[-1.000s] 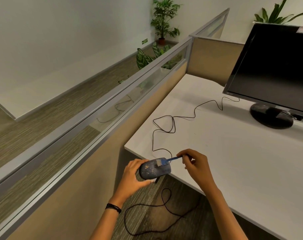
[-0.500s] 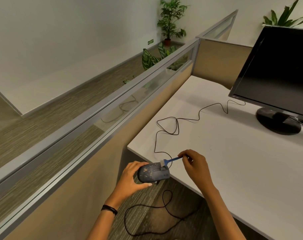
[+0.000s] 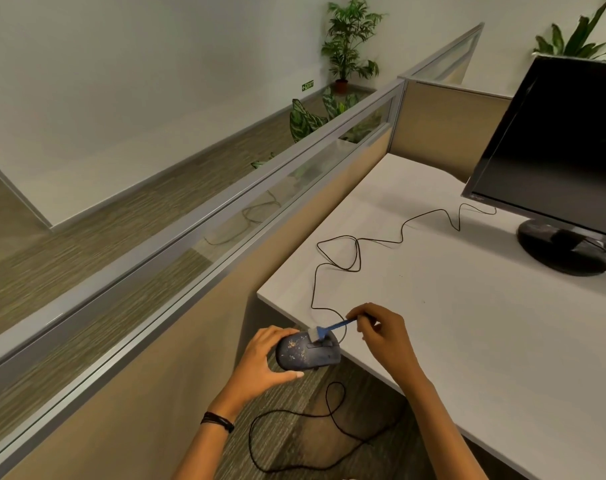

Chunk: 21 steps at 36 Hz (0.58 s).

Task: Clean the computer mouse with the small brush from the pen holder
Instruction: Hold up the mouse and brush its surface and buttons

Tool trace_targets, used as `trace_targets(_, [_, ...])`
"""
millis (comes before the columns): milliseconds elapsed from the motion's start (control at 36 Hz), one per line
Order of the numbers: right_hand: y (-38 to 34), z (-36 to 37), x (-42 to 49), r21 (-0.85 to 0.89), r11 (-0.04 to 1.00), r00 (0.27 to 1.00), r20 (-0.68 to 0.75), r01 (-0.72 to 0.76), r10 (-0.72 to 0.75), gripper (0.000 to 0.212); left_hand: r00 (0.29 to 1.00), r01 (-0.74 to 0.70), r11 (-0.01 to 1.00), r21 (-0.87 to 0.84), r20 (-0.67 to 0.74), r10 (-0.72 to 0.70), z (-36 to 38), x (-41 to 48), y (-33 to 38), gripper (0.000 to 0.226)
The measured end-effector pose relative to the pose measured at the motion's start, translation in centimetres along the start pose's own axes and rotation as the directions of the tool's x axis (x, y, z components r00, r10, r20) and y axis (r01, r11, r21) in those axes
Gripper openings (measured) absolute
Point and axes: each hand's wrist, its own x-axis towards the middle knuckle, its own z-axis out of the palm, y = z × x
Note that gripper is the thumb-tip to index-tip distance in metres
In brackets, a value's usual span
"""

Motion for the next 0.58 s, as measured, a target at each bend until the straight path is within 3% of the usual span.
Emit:
trace_targets(111, [0.6,0.1,0.0,-0.066,0.997,0.999,-0.024,-0.048,0.047,0.025,1.0,-0.003,1.0,0.006,0.0,0.003,0.1,-0.1,0.0,0.064])
trace_targets(222, [0.6,-0.1,0.0,-0.009,0.999,0.994,-0.1,-0.048,0.047,0.024,1.0,0.001,1.0,0.003,-0.002,-0.001,0.2,-0.2,0.0,0.064])
trace_targets(361, [0.2,-0.2,0.1,0.031,0.997,0.995,0.066,-0.073,0.071,0.027,1.0,0.004,1.0,0.003,-0.004,-0.004,0.1,-0.2,0.2,0.064])
trace_targets(500, [0.9,-0.2,0.0,-0.042,0.993,0.988,-0.106,-0.114,0.109,0.018,1.0,0.006,1.0,-0.002,0.0,-0.006,0.1,-0.3,0.2,0.065])
trace_targets(583, [1.1,-0.5,-0.2,0.057,0.989,0.981,-0.127,-0.138,0.144,0.022,1.0,0.008,1.0,-0.002,-0.007,-0.008,-0.1,-0.3,0.2,0.064])
